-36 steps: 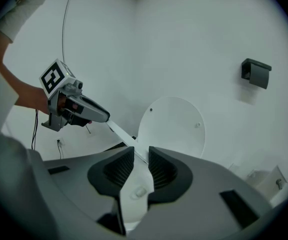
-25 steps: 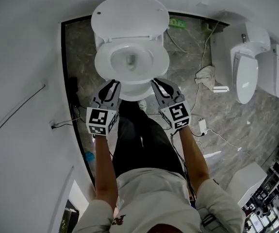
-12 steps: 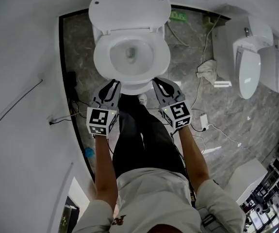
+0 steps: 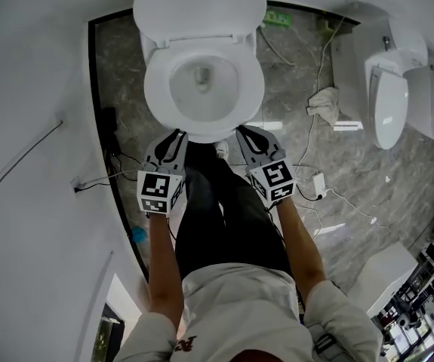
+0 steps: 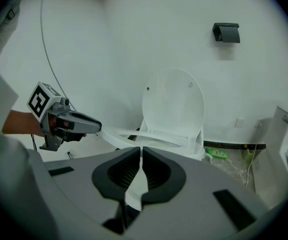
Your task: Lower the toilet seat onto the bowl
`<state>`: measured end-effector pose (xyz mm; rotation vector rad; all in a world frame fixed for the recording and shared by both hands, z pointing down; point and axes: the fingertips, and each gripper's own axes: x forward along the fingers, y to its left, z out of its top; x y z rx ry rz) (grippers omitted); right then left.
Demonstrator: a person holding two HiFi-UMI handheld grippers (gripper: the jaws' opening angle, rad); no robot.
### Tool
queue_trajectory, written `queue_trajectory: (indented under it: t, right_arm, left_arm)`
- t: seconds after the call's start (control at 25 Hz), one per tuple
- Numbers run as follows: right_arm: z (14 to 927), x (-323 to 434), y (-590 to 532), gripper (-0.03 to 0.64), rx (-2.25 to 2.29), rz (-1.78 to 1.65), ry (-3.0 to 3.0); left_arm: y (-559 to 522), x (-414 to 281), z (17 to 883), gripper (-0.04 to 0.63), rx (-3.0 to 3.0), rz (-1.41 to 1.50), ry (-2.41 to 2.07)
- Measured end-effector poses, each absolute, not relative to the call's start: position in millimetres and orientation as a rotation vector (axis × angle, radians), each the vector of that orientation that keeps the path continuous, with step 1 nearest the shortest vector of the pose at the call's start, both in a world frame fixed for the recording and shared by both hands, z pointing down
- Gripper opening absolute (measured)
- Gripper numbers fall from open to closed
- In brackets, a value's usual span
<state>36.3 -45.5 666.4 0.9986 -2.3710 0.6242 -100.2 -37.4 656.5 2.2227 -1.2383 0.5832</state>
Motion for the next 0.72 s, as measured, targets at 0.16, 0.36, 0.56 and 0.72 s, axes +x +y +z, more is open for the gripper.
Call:
queue_trajectory:
  t: [0.16, 0.36, 0.56, 0.72]
  right_arm:
    - [679.3, 37.4, -34.7, 0.032, 0.995, 0.650, -2.353]
    - [697.6, 37.4, -20.3, 0.031, 0.985, 0.678, -2.325]
    - [717.5, 37.6, -6.6, 0.029, 0.966, 0.698, -2.294]
    - [733.2, 39.3, 2.3, 0.029, 0.965, 0.730, -2.271]
  left_arm:
    - [-26.5, -99.4, 669.7, 0.077, 2.200, 0.600, -1.226]
    - [-11.3, -99.2, 688.2, 0.075, 2.183, 0.626, -1.212]
    - [2.1, -98.9, 707.3, 0.074, 2.161, 0.648, -1.199]
    - [11.0, -97.3, 723.0, 0.072, 2.133, 0.665, -1.188]
